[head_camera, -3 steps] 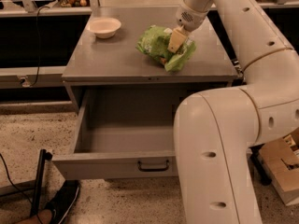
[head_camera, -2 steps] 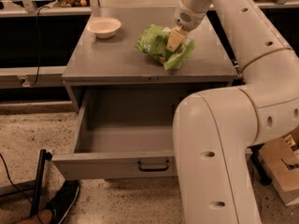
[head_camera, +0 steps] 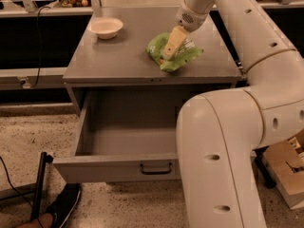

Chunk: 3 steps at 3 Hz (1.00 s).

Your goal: Pick green rice chip bag from top drawer and place on counter

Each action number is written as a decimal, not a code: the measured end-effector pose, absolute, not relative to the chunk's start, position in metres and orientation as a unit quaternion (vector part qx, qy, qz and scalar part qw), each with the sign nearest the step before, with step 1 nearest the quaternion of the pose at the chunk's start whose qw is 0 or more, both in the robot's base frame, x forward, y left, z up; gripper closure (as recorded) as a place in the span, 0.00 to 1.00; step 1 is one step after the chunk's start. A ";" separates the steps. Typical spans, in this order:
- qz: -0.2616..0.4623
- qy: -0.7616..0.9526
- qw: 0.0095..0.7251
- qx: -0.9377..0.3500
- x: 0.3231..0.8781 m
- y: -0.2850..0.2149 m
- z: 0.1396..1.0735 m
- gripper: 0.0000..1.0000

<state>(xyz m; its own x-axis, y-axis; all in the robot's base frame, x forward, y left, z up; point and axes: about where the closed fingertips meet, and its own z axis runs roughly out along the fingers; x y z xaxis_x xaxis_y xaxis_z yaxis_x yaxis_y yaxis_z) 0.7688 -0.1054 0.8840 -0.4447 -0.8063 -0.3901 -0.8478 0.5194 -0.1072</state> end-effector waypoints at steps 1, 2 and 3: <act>0.103 0.830 0.264 -0.481 0.768 -0.121 0.899 0.00; 0.175 0.795 0.337 -0.473 0.741 -0.163 0.928 0.00; 0.175 0.795 0.337 -0.473 0.741 -0.163 0.928 0.00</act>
Offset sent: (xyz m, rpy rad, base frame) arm -0.0685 -0.1179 0.0920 0.5395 -0.2194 0.1272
